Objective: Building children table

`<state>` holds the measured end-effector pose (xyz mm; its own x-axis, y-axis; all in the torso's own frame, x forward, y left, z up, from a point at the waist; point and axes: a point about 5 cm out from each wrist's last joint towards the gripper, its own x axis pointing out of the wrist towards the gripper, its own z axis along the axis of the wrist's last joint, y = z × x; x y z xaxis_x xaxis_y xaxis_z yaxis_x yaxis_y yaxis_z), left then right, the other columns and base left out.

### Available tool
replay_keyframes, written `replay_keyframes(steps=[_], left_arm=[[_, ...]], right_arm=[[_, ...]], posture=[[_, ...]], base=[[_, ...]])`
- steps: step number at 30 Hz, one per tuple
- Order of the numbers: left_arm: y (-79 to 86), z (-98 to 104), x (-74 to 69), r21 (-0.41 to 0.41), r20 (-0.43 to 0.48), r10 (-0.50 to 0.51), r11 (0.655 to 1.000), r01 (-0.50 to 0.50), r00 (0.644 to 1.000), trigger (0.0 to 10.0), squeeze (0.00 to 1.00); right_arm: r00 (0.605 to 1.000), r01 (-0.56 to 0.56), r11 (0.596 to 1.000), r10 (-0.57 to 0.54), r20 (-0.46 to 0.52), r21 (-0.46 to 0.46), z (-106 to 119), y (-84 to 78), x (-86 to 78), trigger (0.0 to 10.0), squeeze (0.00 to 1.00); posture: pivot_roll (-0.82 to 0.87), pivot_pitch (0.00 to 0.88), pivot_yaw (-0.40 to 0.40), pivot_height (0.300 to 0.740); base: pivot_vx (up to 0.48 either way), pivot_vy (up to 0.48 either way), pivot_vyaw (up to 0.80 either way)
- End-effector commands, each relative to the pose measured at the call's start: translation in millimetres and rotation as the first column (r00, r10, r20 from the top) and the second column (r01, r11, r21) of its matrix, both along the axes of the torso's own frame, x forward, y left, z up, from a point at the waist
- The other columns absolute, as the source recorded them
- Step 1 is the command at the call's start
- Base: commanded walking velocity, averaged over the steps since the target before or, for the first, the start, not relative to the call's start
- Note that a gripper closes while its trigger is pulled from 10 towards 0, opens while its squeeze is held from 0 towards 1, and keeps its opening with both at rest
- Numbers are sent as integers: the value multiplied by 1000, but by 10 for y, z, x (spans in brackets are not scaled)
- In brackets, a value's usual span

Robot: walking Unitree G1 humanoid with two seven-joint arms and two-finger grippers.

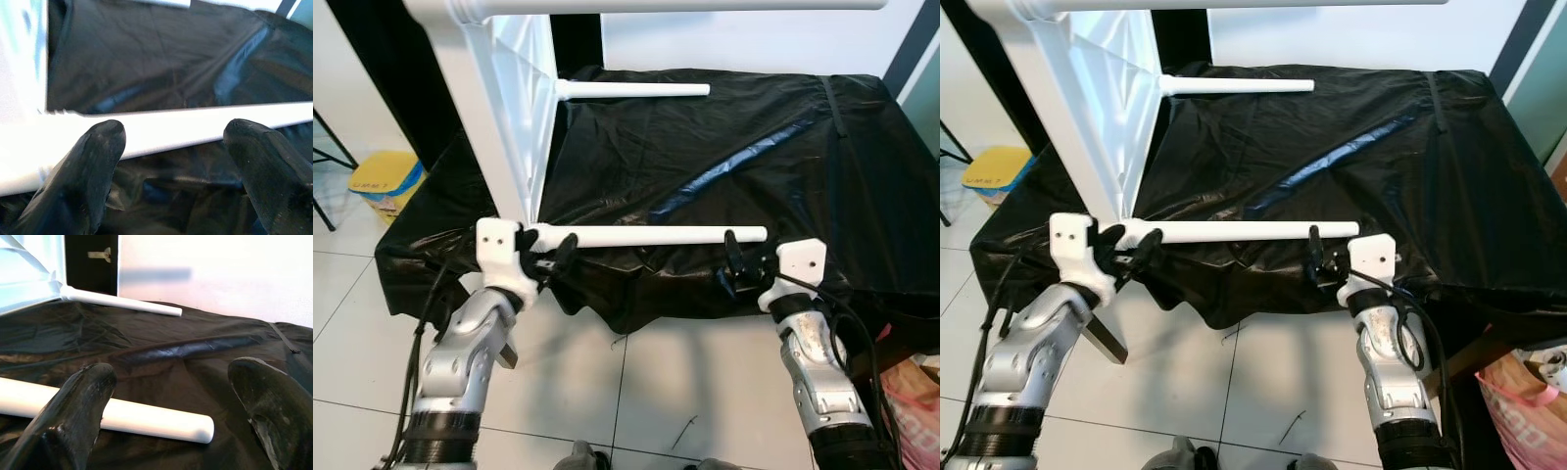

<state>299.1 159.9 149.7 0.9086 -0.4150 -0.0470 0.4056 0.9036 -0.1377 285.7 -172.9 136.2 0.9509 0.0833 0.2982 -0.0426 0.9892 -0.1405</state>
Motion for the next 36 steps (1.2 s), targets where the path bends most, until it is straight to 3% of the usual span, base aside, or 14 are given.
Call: replay_keyframes(steps=[1,8,11,12,13,15,18,22,24,26,28,30,35,36], left_arm=[[-44,-45,-17,-14,-25,-100,995,100,995,10000,0],[-134,-19,82,-54,-52,-125,991,122,991,10000,0],[-274,19,154,-158,-95,-156,977,140,983,10000,0],[-274,19,154,-158,-95,-156,977,140,983,10000,0],[-354,32,167,-215,-119,-186,964,157,975,10000,0],[-354,32,167,-215,-119,-186,964,157,975,10000,0],[-526,-1,191,-349,-206,-237,924,155,949,10000,0],[-603,2,230,-424,-238,-247,896,129,939,10000,0],[-618,16,269,-473,-251,-242,875,99,937,10000,0],[-618,16,269,-473,-251,-242,875,99,937,10000,0],[-610,72,348,-555,-258,-215,831,37,942,10000,0],[-594,86,375,-586,-268,-202,810,7,942,10000,0],[-564,66,405,-600,-292,-180,799,-33,939,10000,0],[-518,37,442,-620,-323,-156,780,-84,934,10000,0]], right_arm=[[1000,8,1000,-8,-1,-3,9,-11,-6,10000,0],[1000,13,1000,-12,11,-21,31,-5,-32,10000,0],[1000,15,999,-14,27,-37,50,12,-72,10000,0],[1000,15,999,-14,27,-37,50,12,-72,10000,0],[999,11,998,-9,46,-56,74,31,-88,10000,0],[999,11,998,-9,46,-56,74,31,-88,10000,0],[997,18,997,-12,80,-78,137,51,-102,10000,0],[996,27,997,-20,86,-79,160,39,-104,10000,0],[996,30,996,-23,88,-80,163,36,-108,10000,0],[996,30,996,-23,88,-80,163,36,-108,10000,0],[996,37,996,-30,88,-79,159,33,-121,10000,0],[996,40,996,-33,87,-80,157,33,-128,10000,0],[996,42,996,-35,87,-80,156,34,-133,10000,0],[995,44,996,-37,91,-81,168,40,-131,10000,0]], posture=[[-29,82,30,740],[-34,97,39,740],[-26,110,42,740],[-26,110,42,740],[-20,115,44,740],[-20,115,44,740],[-16,122,45,740],[-19,122,48,740],[-20,121,50,740],[-20,121,50,740],[-28,117,56,740],[-29,116,58,740],[-31,115,60,740],[-31,115,61,740]], base=[[0,0,0],[0,0,0],[0,0,0],[0,0,0],[0,0,0],[0,0,0],[0,0,0],[0,0,0],[0,0,0],[0,0,0],[0,0,0],[0,0,0],[0,0,0],[0,0,0]])
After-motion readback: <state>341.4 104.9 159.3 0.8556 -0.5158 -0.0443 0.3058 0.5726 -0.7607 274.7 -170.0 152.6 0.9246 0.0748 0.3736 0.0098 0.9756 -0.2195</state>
